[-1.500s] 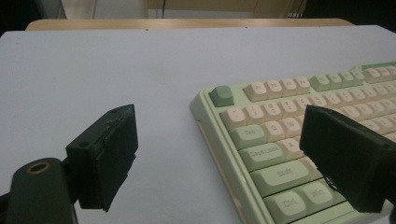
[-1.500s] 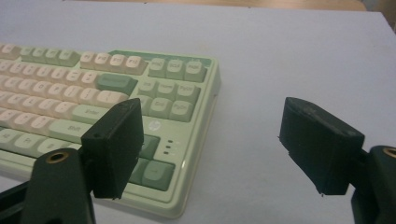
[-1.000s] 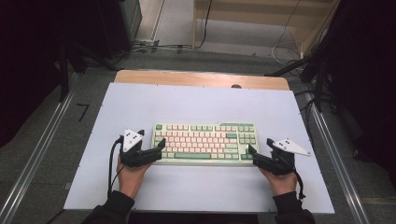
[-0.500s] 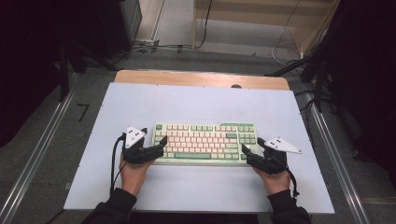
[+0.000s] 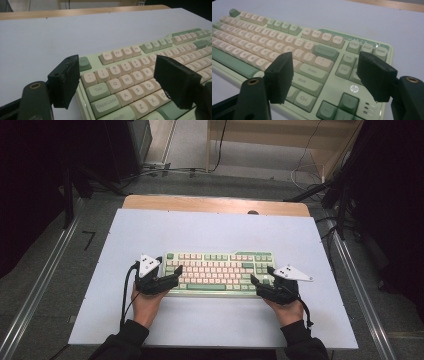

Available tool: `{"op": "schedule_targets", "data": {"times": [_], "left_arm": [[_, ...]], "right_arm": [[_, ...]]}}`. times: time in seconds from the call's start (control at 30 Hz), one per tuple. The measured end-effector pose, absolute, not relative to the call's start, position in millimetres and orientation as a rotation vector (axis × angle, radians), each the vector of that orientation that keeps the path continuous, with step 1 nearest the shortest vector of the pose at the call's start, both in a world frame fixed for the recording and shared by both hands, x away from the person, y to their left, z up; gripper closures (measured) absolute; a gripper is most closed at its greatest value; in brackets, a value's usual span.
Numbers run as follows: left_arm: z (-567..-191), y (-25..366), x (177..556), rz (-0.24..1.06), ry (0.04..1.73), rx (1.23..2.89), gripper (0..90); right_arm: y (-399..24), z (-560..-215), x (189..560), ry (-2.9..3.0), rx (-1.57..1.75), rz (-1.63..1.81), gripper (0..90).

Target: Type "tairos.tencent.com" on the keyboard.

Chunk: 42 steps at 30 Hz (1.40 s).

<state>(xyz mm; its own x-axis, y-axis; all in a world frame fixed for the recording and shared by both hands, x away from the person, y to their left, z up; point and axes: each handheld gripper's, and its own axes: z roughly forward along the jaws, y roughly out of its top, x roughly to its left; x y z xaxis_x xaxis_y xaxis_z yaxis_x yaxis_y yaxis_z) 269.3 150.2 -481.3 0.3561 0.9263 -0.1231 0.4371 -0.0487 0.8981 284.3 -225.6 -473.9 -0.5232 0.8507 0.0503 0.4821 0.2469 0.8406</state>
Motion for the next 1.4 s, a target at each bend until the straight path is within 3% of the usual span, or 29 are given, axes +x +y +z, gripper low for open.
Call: {"op": "schedule_targets", "data": {"times": [0.27,0.6,0.77,1.4], "left_arm": [[-482,145,272,0.612,1.203,1.670,34.1],[-481,136,277,0.530,1.105,1.725,74.8],[-486,126,288,0.443,1.084,1.783,90.0],[-492,103,307,0.421,1.099,1.890,90.0]], "right_arm": [[-215,-476,288,2.136,1.203,1.175,23.5],[-212,-476,289,2.141,1.198,1.173,22.5],[-212,-477,289,2.142,1.197,1.168,22.3],[-221,-476,281,2.118,1.234,1.155,22.1]]}}
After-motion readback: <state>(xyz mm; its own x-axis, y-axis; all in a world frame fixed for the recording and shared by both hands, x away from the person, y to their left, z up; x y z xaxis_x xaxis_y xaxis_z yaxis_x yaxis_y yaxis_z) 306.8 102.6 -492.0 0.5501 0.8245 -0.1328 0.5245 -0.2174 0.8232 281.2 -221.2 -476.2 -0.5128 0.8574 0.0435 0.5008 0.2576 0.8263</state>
